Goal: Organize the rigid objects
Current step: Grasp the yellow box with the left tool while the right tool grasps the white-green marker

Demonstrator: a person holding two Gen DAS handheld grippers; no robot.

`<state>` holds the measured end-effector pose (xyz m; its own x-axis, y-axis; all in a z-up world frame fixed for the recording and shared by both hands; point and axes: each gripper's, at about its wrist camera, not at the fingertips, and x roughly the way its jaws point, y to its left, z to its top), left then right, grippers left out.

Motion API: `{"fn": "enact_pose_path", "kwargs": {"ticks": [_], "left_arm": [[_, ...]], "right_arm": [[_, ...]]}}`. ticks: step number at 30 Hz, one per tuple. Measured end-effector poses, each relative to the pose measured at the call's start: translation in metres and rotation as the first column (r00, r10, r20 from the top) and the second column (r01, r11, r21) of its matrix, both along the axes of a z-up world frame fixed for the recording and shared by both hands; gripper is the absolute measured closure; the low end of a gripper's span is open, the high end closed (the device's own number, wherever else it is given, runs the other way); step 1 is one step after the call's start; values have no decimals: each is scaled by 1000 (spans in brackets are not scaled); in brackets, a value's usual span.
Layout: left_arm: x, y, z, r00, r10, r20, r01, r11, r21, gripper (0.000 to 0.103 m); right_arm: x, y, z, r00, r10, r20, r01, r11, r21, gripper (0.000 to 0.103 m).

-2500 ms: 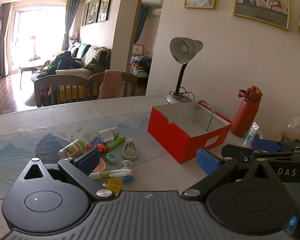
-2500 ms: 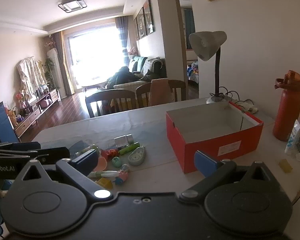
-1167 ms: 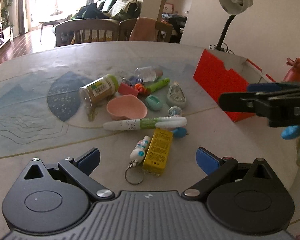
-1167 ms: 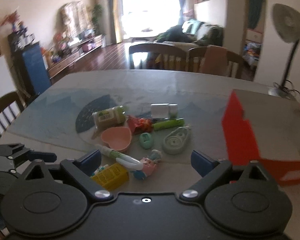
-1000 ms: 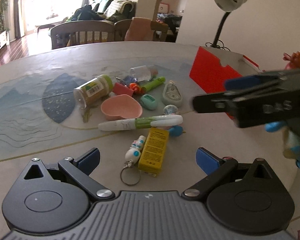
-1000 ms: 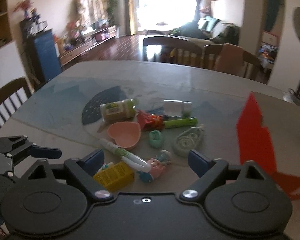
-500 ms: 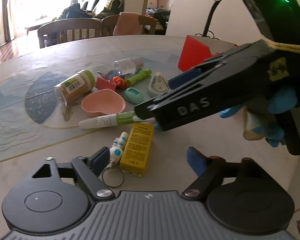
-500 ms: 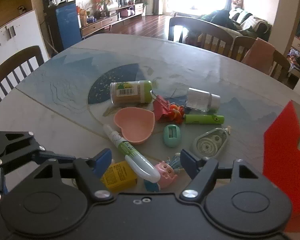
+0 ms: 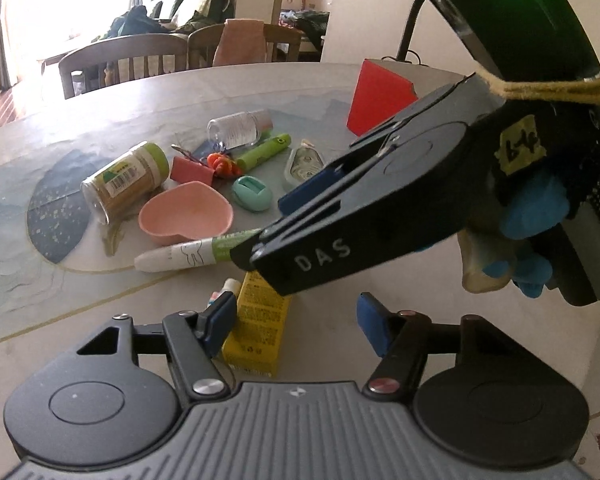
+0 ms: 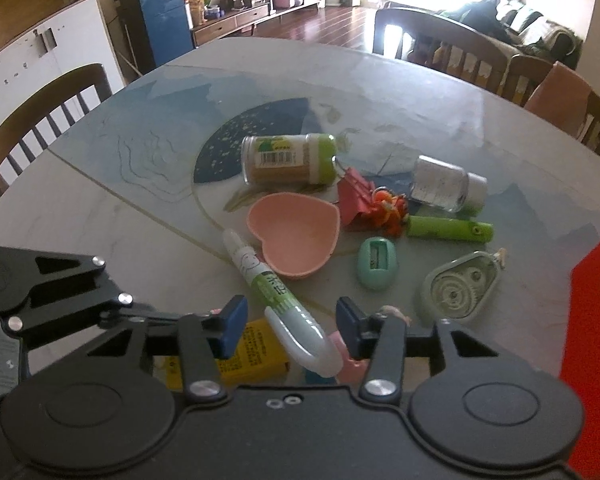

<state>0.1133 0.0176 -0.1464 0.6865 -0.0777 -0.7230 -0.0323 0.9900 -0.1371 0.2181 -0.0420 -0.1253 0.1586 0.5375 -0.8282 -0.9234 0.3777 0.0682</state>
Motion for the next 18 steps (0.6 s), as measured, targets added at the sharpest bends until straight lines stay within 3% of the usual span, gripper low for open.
{"fn": "enact_pose_path", "kwargs": {"ticks": [3,6,11,18], "left_arm": [[4,4,-4,1000,5,-16,-5,1000,-10,42],[4,2,-6,1000,-6,-25,6,1000,-18,47],[7,0,-19,997,-3,-76,2,1000,-10,69],[4,2,-19,997,21,-77,-23,1000,-14,73]], "right_arm": [[1,0,-3,1000,-2,-20,2,1000,6,63],[2,0,-5,999,-7,-40,8,1000,6,74],[-2,-3,-5,999,-23,-24,24,1000,11,77],[-7,-16,7,995,-91,-38,93,994,61,82]]}}
